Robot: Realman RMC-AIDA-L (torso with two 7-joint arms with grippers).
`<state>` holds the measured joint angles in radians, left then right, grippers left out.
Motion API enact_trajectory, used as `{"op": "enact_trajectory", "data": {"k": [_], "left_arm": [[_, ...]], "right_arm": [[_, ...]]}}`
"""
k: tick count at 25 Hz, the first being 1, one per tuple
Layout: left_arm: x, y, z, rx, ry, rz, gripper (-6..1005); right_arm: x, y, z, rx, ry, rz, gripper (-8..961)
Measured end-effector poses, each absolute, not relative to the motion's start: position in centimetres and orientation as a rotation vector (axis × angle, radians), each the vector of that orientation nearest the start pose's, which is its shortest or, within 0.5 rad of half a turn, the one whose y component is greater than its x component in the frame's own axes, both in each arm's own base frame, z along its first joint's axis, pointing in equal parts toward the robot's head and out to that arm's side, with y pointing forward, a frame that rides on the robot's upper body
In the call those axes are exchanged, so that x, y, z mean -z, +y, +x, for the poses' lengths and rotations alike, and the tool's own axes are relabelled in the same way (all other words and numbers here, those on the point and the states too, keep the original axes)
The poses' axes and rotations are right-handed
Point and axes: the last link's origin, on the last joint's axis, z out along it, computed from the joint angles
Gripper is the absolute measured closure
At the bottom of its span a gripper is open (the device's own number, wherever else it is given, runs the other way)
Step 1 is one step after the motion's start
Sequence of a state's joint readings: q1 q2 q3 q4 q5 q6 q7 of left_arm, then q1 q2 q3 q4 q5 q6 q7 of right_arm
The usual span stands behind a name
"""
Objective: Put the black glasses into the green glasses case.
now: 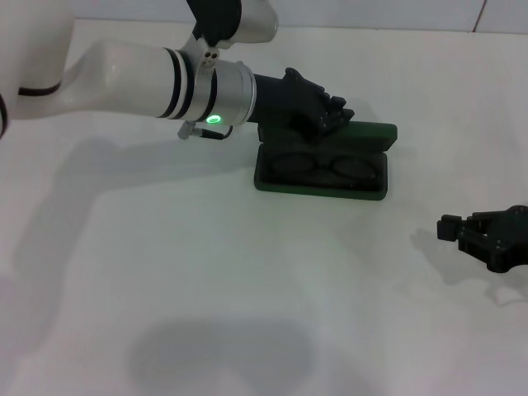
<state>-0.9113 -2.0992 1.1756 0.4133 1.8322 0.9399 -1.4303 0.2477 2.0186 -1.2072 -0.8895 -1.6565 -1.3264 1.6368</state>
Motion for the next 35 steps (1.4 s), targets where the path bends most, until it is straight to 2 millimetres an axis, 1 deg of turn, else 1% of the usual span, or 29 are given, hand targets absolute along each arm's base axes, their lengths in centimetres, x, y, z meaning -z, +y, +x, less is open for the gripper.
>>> {"op": "enact_trajectory", "data": {"k": [10,12,15,20,21,23,24,25,27,28,29,30,32,33,34,35], "left_arm": [[9.4,40.1,-17.3,0.309,-0.392,-2.830,777],[9.7,39.4,-18.2,0.295,-0.407,-2.849,775],[9.9,38.8,-18.7,0.286,-0.416,-2.861,773],[10.0,38.1,-18.5,0.353,-0.392,-2.879,770],[9.1,37.7,-17.5,0.482,-0.341,-2.884,769],[8.4,37.3,-16.8,0.558,-0.301,-2.889,768],[7.3,36.7,-16.2,0.646,-0.236,-2.895,767],[6.9,36.4,-16.1,0.682,-0.212,-2.891,766],[5.0,34.9,-16.1,0.834,-0.097,-2.869,765],[5.0,34.9,-16.1,0.834,-0.097,-2.869,764],[3.0,33.0,-16.9,0.987,0.062,-2.804,764],[1.2,31.4,-18.0,1.108,0.150,-2.709,763],[0.1,30.7,-18.8,1.155,0.168,-2.662,698],[-1.0,30.0,-19.7,1.189,0.159,-2.630,665],[-1.6,29.7,-20.3,1.201,0.137,-2.633,632],[-2.3,29.2,-21.0,1.219,0.092,-2.649,600]], "right_arm": [[0.0,29.9,28.5,-0.591,0.861,-2.622,798],[0.0,29.9,28.5,-0.592,0.861,-2.623,796],[0.0,29.9,28.5,-0.597,0.859,-2.623,792],[-0.1,29.8,28.3,-0.619,0.848,-2.629,785],[-0.2,29.6,28.4,-0.628,0.847,-2.630,784],[-0.7,29.3,28.4,-0.652,0.835,-2.637,781],[-1.0,29.0,28.4,-0.681,0.819,-2.648,780],[-1.3,28.8,28.3,-0.710,0.793,-2.661,779],[-1.9,28.2,27.8,-0.790,0.706,-2.693,776],[-2.2,27.9,27.4,-0.847,0.642,-2.707,775],[-2.4,27.6,27.0,-0.895,0.596,-2.715,773],[-2.7,27.2,26.6,-0.953,0.540,-2.722,772],[-3.1,26.7,25.6,-1.050,0.456,-2.742,770],[-3.2,26.6,25.0,-1.082,0.422,-2.755,768],[-3.3,26.6,24.4,-1.120,0.383,-2.769,767],[-3.4,26.6,23.8,-1.151,0.349,-2.783,721]]}}
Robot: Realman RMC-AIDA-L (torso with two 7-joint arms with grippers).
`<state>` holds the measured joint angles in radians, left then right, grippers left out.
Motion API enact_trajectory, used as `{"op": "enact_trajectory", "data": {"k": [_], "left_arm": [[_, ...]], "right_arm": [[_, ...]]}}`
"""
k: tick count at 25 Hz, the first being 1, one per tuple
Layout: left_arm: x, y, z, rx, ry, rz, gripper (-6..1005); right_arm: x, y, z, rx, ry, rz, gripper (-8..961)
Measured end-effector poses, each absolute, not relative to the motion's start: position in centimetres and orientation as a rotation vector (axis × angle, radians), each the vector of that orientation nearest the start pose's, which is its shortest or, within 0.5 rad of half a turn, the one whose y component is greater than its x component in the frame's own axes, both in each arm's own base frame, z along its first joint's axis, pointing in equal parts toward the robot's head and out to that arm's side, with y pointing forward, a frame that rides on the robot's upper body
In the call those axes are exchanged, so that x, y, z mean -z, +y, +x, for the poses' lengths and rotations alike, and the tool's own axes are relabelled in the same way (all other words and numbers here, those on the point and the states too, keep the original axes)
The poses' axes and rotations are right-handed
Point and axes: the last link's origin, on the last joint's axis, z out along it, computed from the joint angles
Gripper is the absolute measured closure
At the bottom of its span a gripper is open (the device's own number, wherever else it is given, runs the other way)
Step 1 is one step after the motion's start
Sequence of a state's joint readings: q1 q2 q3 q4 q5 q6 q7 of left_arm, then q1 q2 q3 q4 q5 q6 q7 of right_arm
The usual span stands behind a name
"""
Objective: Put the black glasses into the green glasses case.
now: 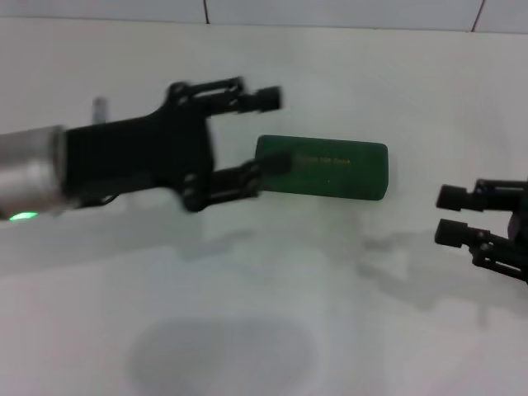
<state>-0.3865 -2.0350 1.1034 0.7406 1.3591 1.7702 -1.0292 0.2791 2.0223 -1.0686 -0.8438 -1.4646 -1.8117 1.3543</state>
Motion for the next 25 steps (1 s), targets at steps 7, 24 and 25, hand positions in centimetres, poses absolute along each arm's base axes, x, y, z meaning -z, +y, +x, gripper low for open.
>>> {"op": "enact_trajectory", "data": {"k": [7,24,25], "left_arm": [[-4.0,26.6,-23.9,1.264,-0.058,-2.768,327],[-3.6,25.6,-25.1,1.263,-0.193,-2.767,326],[-3.7,25.6,-25.1,1.265,-0.196,-2.764,326]], "right_arm": [[-3.2,28.7,20.4,-1.237,0.194,-2.854,472],[-1.4,30.3,17.9,-1.262,0.106,-2.929,85],[-1.4,30.3,17.9,-1.261,0.108,-2.925,85]]}}
